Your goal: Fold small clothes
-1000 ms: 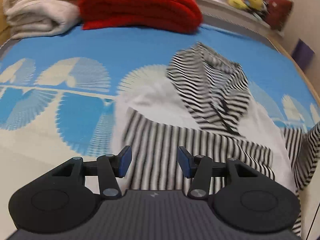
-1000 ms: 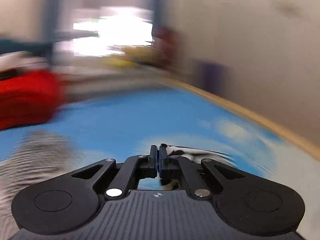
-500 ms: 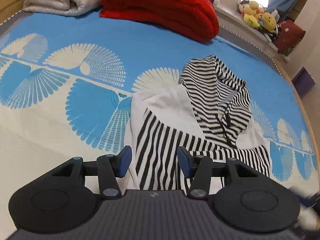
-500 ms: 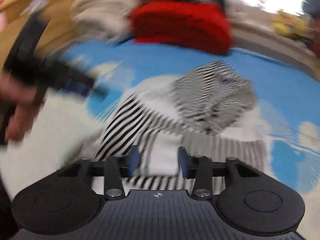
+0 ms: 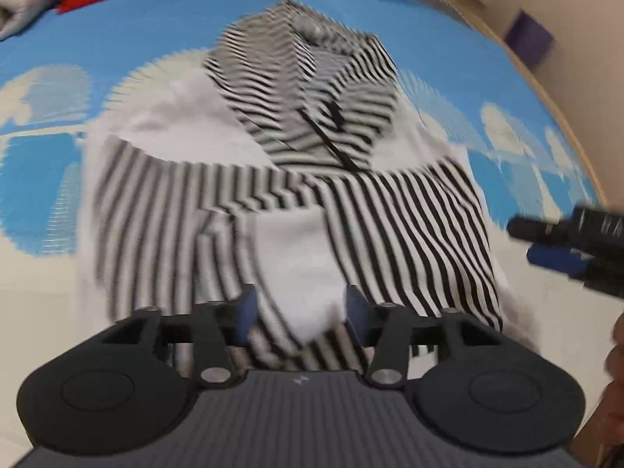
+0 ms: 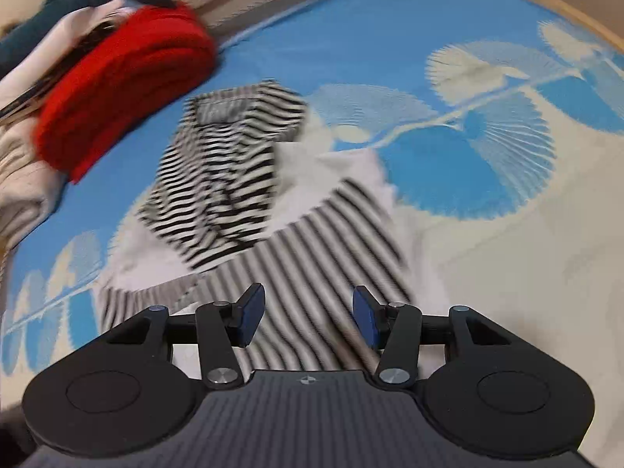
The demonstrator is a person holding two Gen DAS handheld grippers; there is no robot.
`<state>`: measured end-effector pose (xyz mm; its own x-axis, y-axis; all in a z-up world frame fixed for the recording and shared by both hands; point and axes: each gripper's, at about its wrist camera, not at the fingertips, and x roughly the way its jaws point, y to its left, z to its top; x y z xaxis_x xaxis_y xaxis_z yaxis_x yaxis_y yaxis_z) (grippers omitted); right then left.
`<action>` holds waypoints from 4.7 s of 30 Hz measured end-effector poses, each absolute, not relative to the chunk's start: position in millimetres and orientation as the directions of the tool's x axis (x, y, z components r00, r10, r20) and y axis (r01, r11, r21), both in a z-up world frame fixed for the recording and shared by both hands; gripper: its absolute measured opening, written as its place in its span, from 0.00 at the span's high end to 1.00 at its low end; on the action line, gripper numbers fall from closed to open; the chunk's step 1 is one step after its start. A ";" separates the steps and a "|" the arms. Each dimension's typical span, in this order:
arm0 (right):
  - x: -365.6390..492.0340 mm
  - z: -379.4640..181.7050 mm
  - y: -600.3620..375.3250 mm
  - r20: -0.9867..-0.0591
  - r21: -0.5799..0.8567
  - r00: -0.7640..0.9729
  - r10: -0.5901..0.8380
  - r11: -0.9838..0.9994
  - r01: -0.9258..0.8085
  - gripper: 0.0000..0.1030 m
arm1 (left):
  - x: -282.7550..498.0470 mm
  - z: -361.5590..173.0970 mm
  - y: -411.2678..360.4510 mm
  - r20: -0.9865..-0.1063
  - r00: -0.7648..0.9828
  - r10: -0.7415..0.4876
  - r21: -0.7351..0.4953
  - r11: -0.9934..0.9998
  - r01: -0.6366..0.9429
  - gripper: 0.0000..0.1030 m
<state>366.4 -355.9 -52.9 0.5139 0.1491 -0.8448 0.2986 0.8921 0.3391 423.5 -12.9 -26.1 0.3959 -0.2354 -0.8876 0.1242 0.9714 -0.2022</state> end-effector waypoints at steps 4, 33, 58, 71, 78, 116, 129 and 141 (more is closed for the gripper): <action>370.2 -53.0 -362.5 -0.842 0.369 0.510 0.176 0.878 0.305 0.50 | 426.9 -53.0 -36.7 -0.912 0.352 -0.212 -0.168 0.974 0.150 0.40; 364.2 -87.2 -326.5 -0.886 0.395 0.389 0.251 0.850 0.350 0.49 | 413.3 -36.3 150.2 -0.915 0.385 -0.123 -0.299 0.847 -0.439 0.73; 361.2 -59.6 -373.5 -0.865 0.208 0.495 0.082 0.956 0.206 0.45 | 430.5 -28.5 57.4 -0.877 0.476 0.063 -0.051 0.974 -0.223 0.69; 365.7 -37.0 -411.8 -0.832 0.137 0.555 0.008 0.972 0.192 0.45 | 439.1 -3.3 32.1 -0.765 0.644 0.032 -0.023 0.997 -0.078 0.82; 370.3 -37.2 -422.6 -0.831 0.042 0.553 -0.060 0.984 0.170 0.45 | 530.1 -0.3 26.5 -0.746 0.665 0.032 -0.002 0.999 -0.050 0.85; 386.1 -46.7 -434.8 -0.835 0.031 0.541 -0.106 0.971 0.238 0.45 | 716.6 -29.5 1.0 -0.615 0.756 -0.224 -0.076 0.971 0.226 0.96; 371.0 -7.7 -423.8 -0.776 0.194 0.630 -0.015 0.945 0.263 0.46 | 390.8 10.8 29.6 -0.854 0.439 -0.280 0.006 0.837 0.546 0.90; 378.9 -56.9 -386.0 -0.836 0.406 0.491 0.246 0.879 0.250 0.59 | 461.3 -64.5 88.8 -0.891 0.343 -0.299 -0.418 0.835 -0.358 0.66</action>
<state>378.9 -386.0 -56.9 0.4905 0.2463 -0.8359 0.2504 0.8790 0.4059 461.3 88.8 -64.5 0.3427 -0.2991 -0.8906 -0.3585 0.8346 -0.4182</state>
